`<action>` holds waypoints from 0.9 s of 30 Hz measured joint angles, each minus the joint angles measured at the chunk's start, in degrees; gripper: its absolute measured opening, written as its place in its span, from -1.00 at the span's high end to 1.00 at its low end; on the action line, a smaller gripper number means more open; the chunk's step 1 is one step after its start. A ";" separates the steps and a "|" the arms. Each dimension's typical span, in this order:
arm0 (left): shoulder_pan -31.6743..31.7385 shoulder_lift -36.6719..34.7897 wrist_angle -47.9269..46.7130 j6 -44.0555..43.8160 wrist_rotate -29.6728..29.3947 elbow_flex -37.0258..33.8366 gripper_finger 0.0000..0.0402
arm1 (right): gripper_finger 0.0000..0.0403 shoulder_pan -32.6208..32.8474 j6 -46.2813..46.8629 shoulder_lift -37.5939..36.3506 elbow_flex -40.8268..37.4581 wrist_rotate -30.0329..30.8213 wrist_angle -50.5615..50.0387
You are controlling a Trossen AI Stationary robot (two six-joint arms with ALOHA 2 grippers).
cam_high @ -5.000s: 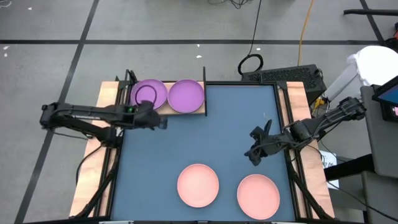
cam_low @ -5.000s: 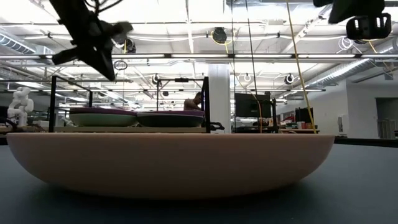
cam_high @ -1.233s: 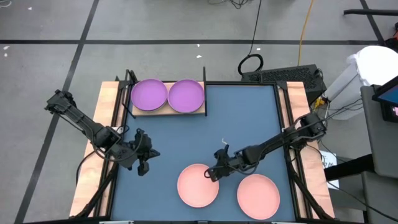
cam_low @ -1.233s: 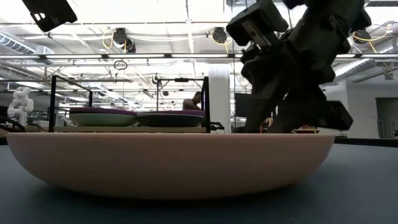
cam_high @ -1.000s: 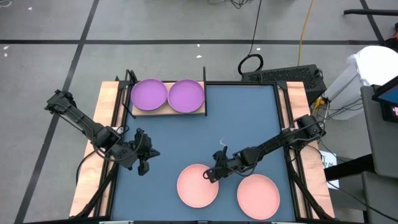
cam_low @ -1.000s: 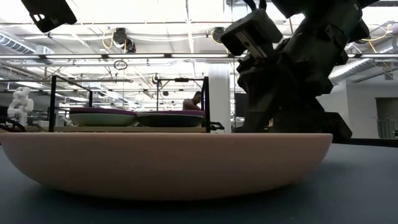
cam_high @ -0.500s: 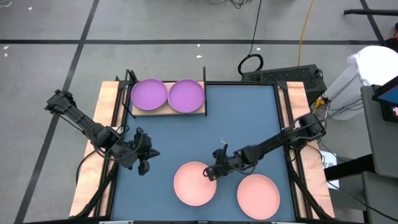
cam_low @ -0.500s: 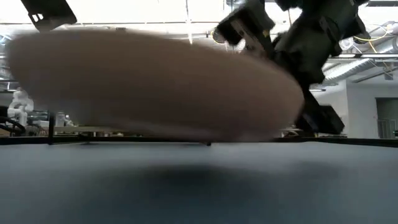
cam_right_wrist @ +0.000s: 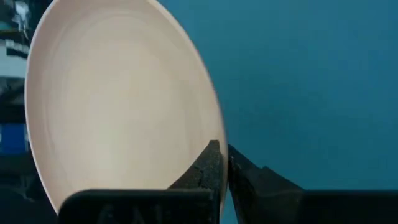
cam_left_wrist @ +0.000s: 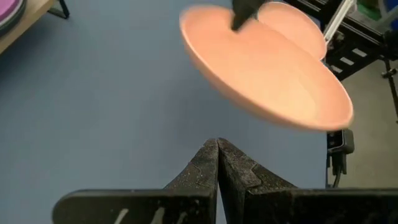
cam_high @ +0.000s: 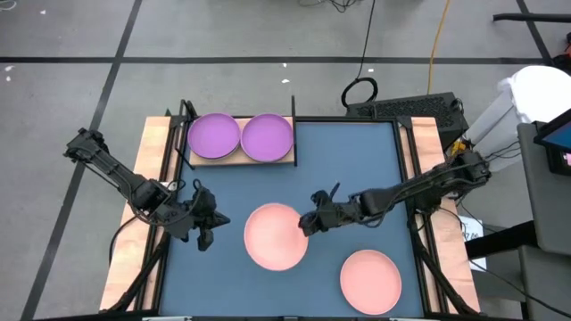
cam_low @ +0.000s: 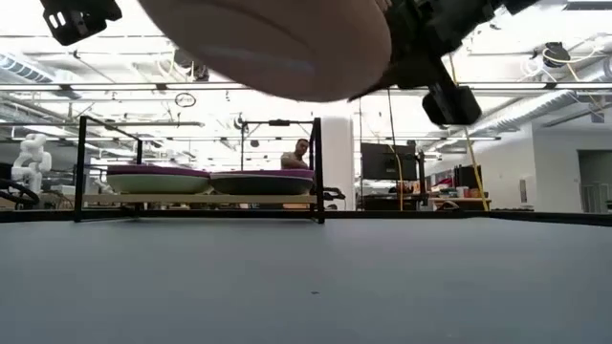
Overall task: Place and stack plates onto a shelf
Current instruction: Stack the left light orange plate on top of the right violet plate on the shelf
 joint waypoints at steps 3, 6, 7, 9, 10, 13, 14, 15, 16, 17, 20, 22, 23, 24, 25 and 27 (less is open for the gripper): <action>0.00 -0.40 0.34 1.34 -0.19 0.00 0.97 | 1.00 -1.79 -1.55 -3.36 0.00 0.79 -2.57; 0.00 -0.58 0.04 1.75 -0.26 0.00 0.97 | 1.00 -3.88 -2.81 -6.34 0.00 0.75 -4.79; 0.00 -0.57 -0.15 1.75 -0.30 0.00 0.97 | 1.00 -4.52 -3.14 -7.26 0.00 0.77 -5.63; 0.00 -0.57 -0.03 1.75 -0.39 0.00 0.97 | 1.00 -5.95 -4.03 -8.89 0.00 0.77 -6.18; 0.00 -0.57 -0.03 1.73 -0.44 0.00 0.97 | 1.00 -6.71 -4.28 -9.74 0.00 0.74 -6.09; 0.00 -0.57 -0.08 1.70 -1.09 0.00 0.97 | 1.00 -8.90 -5.71 -11.78 0.21 0.72 -6.83; 0.00 -0.57 -0.10 1.68 -1.28 0.00 0.97 | 1.00 -9.66 -6.30 -12.22 0.70 0.71 -7.76; 0.00 -0.57 -0.14 1.61 -1.38 0.00 0.97 | 1.00 -10.46 -7.12 -12.52 1.41 0.73 -9.16; 0.00 -0.57 -0.09 1.45 -1.46 0.00 0.97 | 1.00 -11.30 -8.19 -12.76 2.44 0.71 -10.75; 0.00 -0.57 -0.08 1.44 -1.47 0.00 0.97 | 1.00 -12.12 -9.16 -12.78 3.66 0.71 -12.48; 0.00 -0.57 -0.14 1.16 -1.57 0.00 0.97 | 1.00 -14.97 -13.07 -12.78 8.43 0.74 -17.35; 0.00 -0.57 -0.16 1.08 -1.78 0.00 0.97 | 1.00 -17.05 -15.70 -12.82 11.46 0.72 -19.18; 0.05 -0.57 -0.16 1.03 -2.16 0.00 0.97 | 1.00 -18.14 -16.80 -12.84 12.75 0.72 -19.85; 0.07 -0.57 -0.16 0.82 -2.64 0.00 0.97 | 1.00 -19.28 -17.95 -12.84 14.00 0.69 -20.66; 0.07 -0.57 -0.14 0.61 -3.06 0.00 0.97 | 1.00 -20.38 -18.93 -12.84 15.22 0.69 -21.42; 0.07 -0.76 -0.19 0.18 -3.89 0.00 0.97 | 1.00 -22.70 -20.66 -12.80 17.58 0.75 -22.91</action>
